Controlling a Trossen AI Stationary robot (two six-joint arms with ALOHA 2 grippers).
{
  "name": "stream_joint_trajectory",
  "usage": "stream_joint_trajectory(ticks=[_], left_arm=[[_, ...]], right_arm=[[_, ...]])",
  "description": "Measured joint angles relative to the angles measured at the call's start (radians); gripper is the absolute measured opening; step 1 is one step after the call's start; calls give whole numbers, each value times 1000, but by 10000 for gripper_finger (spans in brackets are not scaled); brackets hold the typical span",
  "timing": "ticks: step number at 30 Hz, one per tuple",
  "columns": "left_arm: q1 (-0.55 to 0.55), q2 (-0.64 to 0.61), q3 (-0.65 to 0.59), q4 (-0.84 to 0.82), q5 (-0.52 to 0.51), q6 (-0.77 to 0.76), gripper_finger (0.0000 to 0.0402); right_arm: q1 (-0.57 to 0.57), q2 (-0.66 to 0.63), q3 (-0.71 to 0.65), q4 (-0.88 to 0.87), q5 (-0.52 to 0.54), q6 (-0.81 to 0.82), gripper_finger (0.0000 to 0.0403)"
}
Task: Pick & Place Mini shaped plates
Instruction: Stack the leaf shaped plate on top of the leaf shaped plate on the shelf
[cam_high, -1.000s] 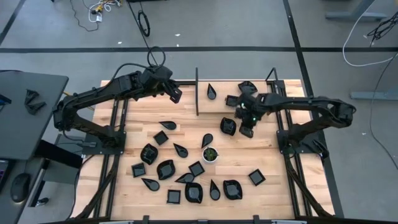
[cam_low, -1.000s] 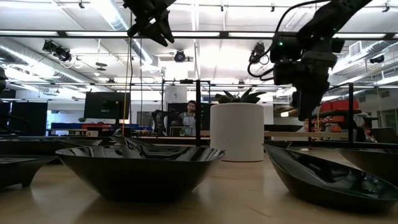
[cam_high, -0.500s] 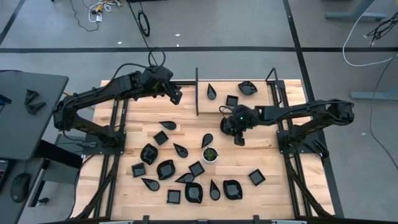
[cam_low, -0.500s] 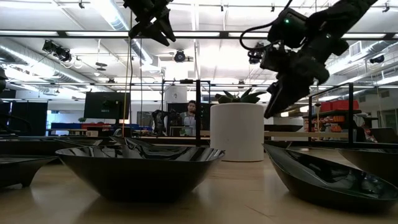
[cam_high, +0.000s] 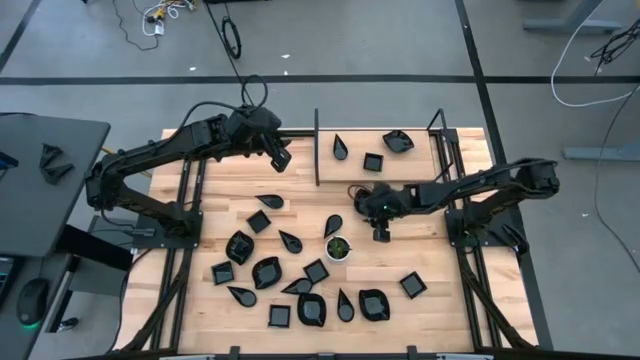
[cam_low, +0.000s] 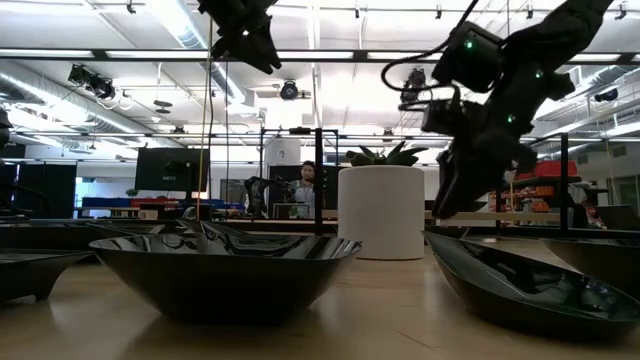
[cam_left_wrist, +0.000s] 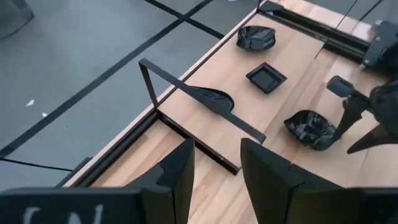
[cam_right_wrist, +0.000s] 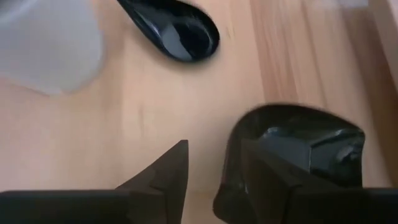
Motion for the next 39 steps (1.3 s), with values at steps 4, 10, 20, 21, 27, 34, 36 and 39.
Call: stream_joint_trajectory(ticks=[4, 10, 20, 21, 27, 34, 36, 39], left_arm=[[0, 0, 0, -11, 1, 8, 135], [0, 0, 0, -13, 18, 9, 135], [0, 0, 0, -11, 11, 9, 135], [0, 0, 0, -11, 9, 6, 135], [0, 0, 0, -4, -26, -3, 135], [0, 0, 0, 31, -43, -55, 135], [0, 0, 0, 29, -43, -77, 135], [0, 0, 0, 30, -47, -107, 135]], right_arm=[[19, 58, 22, -31, 92, 17, 146], [25, 69, 33, -27, 134, 52, 106], [24, 69, 17, -35, 125, 5, 38], [24, 69, 17, -35, 126, -4, 35], [23, 69, 17, -47, 127, -32, 11], [32, 22, 30, -122, 118, -38, 3], [35, -30, 42, -158, 93, -48, 2], [33, -127, 57, -201, 4, -95, 2]])
